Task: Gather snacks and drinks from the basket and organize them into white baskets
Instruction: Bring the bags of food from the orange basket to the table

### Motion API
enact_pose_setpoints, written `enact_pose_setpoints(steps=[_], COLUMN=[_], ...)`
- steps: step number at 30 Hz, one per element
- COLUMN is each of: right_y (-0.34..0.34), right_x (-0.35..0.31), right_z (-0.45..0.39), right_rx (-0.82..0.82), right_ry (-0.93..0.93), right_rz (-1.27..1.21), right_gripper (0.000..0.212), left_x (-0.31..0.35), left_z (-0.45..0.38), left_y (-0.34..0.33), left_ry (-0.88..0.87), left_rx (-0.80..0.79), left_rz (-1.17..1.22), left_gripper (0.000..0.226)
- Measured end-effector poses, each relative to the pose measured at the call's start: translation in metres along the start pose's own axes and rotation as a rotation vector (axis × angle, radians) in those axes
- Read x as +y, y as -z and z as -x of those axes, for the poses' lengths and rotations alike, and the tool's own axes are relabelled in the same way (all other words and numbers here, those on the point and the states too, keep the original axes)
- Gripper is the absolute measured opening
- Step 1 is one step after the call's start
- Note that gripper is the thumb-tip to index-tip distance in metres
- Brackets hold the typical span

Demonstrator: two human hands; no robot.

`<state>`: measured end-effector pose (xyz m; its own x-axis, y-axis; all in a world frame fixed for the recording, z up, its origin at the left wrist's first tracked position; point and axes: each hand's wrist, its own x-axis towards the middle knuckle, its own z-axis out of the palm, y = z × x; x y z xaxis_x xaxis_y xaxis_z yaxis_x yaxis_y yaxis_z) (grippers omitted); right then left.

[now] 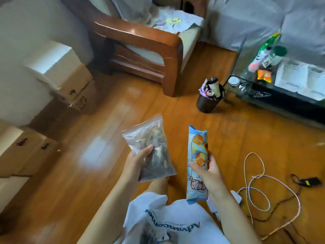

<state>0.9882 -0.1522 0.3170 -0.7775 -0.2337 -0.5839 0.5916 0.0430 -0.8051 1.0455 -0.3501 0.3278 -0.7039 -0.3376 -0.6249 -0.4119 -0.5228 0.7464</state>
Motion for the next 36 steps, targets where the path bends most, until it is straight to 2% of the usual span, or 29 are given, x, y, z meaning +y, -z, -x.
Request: enact_pose_setpoints(steps=[3,5,8,10,12,17,21,25,28,33,36], right_y=[0.034,0.058,0.090,0.112,0.131,0.168,0.194,0.230,0.267,0.354,0.419], right_x=[-0.016,-0.028,-0.051,-0.070,-0.091,-0.128,-0.136,-0.141,-0.147,-0.175,-0.207], right_z=[-0.018,-0.035,-0.063,-0.084,-0.104,-0.148,-0.166,-0.184,-0.202,-0.243,-0.264], right_rx=[0.122,0.217,0.334,0.405,0.449,0.571,0.667,0.741,0.778,0.759,0.751], right_ry=[0.033,0.045,0.056,0.054,0.052,0.059,0.060,0.031,0.025,0.016,0.040], right_rz=[-0.081,-0.118,-0.138,-0.150,-0.165,-0.208,-0.259,-0.285,-0.310,-0.381,-0.373], right_gripper=[0.053,0.057,0.055,0.052,0.051,0.052,0.048,0.059,0.059,0.051,0.054], left_x=[0.011,0.021,0.040,0.057,0.073,0.103,0.105,0.096,0.088,0.077,0.073], left_z=[-0.036,-0.066,-0.113,-0.142,-0.166,-0.213,-0.234,-0.253,-0.269,-0.302,-0.315], left_y=[-0.032,-0.057,-0.098,-0.132,-0.166,-0.249,-0.305,-0.363,-0.410,-0.512,-0.584], left_ry=[0.032,0.035,0.026,0.021,0.009,-0.042,0.018,0.077,0.086,0.044,0.034], left_rx=[-0.056,-0.096,-0.153,-0.190,-0.227,-0.345,-0.423,-0.491,-0.513,-0.510,-0.483], left_rz=[-0.064,-0.097,-0.114,-0.146,-0.174,-0.263,-0.378,-0.479,-0.528,-0.556,-0.540], left_gripper=[0.025,0.023,0.016,0.020,0.023,0.016,0.020,0.019,0.015,0.013,0.012])
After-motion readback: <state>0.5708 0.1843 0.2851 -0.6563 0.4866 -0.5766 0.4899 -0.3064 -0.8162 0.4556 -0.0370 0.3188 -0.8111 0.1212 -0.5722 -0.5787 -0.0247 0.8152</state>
